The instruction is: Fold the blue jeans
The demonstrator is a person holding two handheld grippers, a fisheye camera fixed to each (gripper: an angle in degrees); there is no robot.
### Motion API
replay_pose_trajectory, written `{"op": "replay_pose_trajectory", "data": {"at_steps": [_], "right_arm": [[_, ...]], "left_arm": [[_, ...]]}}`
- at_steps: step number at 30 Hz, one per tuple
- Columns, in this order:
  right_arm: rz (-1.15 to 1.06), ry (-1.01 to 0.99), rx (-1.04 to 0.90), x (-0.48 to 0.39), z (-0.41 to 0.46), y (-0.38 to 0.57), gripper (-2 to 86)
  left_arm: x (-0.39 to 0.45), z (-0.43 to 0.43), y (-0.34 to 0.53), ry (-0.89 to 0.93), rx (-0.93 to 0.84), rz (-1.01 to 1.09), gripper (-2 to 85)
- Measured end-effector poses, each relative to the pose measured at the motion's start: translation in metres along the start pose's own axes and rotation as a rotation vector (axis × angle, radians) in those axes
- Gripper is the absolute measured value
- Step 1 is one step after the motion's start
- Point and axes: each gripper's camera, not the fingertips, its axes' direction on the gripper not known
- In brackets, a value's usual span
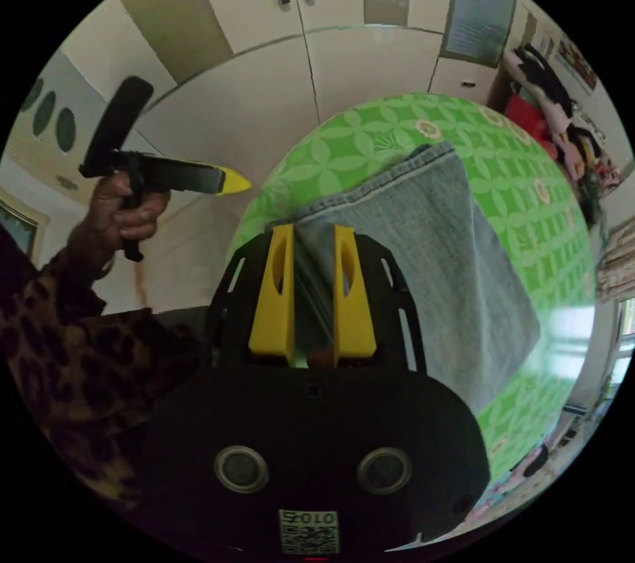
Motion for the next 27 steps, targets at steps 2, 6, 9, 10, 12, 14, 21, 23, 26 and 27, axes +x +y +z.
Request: {"op": "replay_pose_trajectory", "data": {"at_steps": [2, 6, 9, 10, 12, 14, 21, 23, 26, 27], "right_arm": [[-0.03, 0.054, -0.046, -0.019, 0.014, -0.001, 7.6], [-0.096, 0.097, 0.001, -0.052, 0.016, 0.01, 5.7], [-0.105, 0.096, -0.027, -0.063, 0.034, 0.014, 5.5], [-0.102, 0.088, -0.019, -0.065, 0.037, 0.016, 5.6], [-0.103, 0.07, -0.011, -0.066, 0.038, 0.019, 5.5], [-0.107, 0.059, -0.007, -0.068, 0.039, 0.021, 5.3], [-0.105, 0.13, -0.019, -0.08, 0.034, 0.028, 7.3], [-0.103, 0.136, -0.011, -0.081, 0.034, 0.03, 7.2], [-0.064, 0.119, -0.005, -0.075, 0.027, 0.031, 5.3], [-0.047, 0.117, 0.016, -0.073, 0.017, 0.032, 4.7]], "left_arm": [[-0.005, 0.0, 0.002, 0.019, -0.006, -0.008, -0.2], [-0.013, -0.005, 0.005, 0.031, 0.007, -0.025, -0.2], [-0.022, -0.007, 0.006, 0.057, 0.013, -0.048, -0.2], [-0.024, -0.007, 0.006, 0.072, 0.015, -0.057, -0.2], [-0.027, -0.007, 0.007, 0.086, 0.019, -0.064, -0.2], [-0.028, -0.007, 0.007, 0.096, 0.019, -0.061, -0.2], [-0.027, -0.009, 0.006, 0.092, 0.021, -0.047, -0.2], [-0.029, -0.008, 0.006, 0.094, 0.021, -0.049, -0.2], [-0.03, -0.009, 0.007, 0.092, 0.024, -0.048, -0.2], [-0.03, -0.009, 0.008, 0.09, 0.024, -0.048, -0.2]]}}
